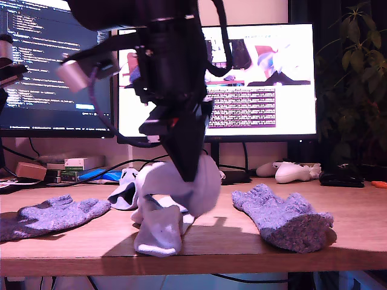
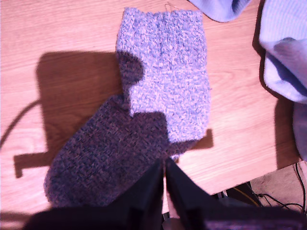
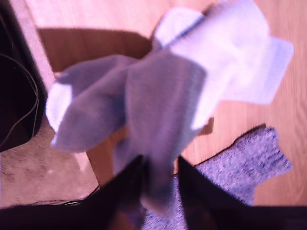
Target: Pair up the socks based on colour and pattern, by placing them on top of one another
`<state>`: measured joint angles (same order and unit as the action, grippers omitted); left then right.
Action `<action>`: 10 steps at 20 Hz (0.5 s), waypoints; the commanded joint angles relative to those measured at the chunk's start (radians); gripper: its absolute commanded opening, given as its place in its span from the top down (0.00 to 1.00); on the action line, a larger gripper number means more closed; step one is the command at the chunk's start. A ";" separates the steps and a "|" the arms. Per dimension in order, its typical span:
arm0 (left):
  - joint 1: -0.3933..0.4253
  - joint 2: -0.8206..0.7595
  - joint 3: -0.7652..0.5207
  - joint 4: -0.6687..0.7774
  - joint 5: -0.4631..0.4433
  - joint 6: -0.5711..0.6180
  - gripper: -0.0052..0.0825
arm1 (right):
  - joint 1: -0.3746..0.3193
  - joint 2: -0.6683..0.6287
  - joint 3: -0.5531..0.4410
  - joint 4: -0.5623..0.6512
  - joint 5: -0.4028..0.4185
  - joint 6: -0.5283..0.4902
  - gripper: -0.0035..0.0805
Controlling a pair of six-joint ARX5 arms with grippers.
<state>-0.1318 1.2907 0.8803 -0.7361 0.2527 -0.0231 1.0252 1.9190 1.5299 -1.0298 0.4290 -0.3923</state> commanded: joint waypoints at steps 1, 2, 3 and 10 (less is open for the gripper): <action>0.002 -0.008 -0.015 0.007 0.002 -0.003 0.97 | 0.000 0.015 0.034 -0.030 -0.004 0.019 0.55; 0.002 -0.008 -0.015 0.011 0.002 -0.003 0.97 | -0.001 0.015 0.061 -0.066 -0.013 0.037 0.55; 0.002 -0.008 -0.015 0.014 0.002 -0.003 0.97 | -0.004 0.015 0.093 -0.095 -0.037 0.051 0.55; -0.003 -0.008 -0.015 0.028 0.061 -0.003 0.97 | -0.127 0.014 0.232 -0.191 -0.239 0.235 0.55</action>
<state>-0.1318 1.2907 0.8803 -0.7181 0.3027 -0.0238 0.9424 1.9221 1.7824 -1.2213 0.1974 -0.1780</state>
